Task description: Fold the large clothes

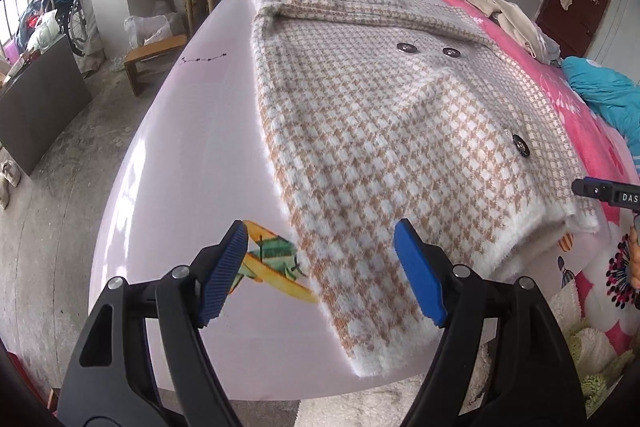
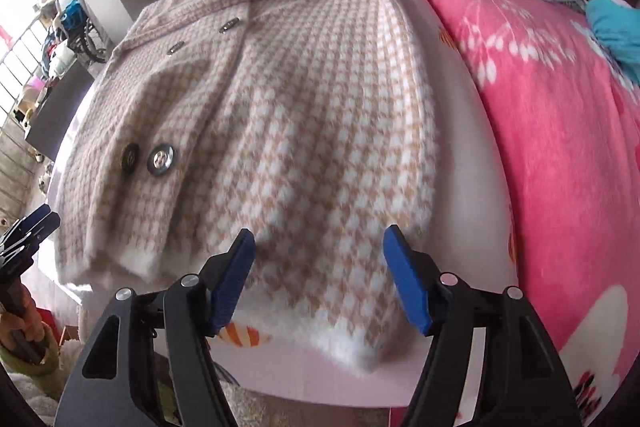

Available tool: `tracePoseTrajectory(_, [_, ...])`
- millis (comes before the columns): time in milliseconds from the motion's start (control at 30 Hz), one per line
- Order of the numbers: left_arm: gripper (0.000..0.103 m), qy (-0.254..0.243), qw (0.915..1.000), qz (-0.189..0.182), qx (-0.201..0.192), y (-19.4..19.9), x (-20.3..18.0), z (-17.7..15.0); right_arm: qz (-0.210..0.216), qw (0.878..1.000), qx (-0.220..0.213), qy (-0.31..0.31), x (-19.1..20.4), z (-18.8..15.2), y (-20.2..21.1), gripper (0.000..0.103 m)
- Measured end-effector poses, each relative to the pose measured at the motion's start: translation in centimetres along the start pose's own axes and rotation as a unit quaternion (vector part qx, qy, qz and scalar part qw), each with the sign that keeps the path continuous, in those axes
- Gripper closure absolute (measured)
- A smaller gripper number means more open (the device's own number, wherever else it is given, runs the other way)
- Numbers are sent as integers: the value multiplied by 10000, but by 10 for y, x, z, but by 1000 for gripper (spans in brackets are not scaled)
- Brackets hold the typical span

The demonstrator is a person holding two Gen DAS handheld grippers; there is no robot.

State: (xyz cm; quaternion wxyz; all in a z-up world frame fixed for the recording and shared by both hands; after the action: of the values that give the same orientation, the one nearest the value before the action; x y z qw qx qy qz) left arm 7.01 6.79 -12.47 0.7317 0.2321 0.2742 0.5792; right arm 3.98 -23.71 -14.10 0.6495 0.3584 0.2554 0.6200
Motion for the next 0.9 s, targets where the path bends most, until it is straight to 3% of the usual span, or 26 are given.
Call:
tracePoseTrajectory(233, [42, 495, 9985, -149, 173, 0, 10, -17, -105, 9985, -374, -393, -22, -6, 31, 32])
tracePoseTrajectory(467, [56, 996, 9931, -564, 271, 2, 8, -25, 260, 9939, -120, -1065, -44, -18, 17, 32])
tracePoseTrajectory(600, [57, 1113, 9911, -636, 365, 1, 4, -31, 581, 9907, 21, -1232, -38, -29, 19, 43])
tracePoseTrajectory(767, [58, 1170, 9914, -527, 277, -6, 3, -28, 623, 9891, -85, -1332, -41, -24, 10, 56])
tracePoseTrajectory(900, [72, 1205, 9914, -467, 217, -9, 3, -25, 722, 9864, -106, -1474, -40, -21, 5, 59])
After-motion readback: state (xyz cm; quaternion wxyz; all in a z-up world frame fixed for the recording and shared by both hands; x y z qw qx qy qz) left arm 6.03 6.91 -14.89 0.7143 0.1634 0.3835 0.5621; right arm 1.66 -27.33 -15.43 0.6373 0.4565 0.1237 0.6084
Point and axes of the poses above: each gripper's, at about its wrist camera, not at the fingertips, and y roughly against the way its jaws point, x to its left, z to its top, the point moved 7 cm from there along -y, roughly the way its jaws point, and after that the axes turned 11 degrees about -x, right-handed, at the moved point
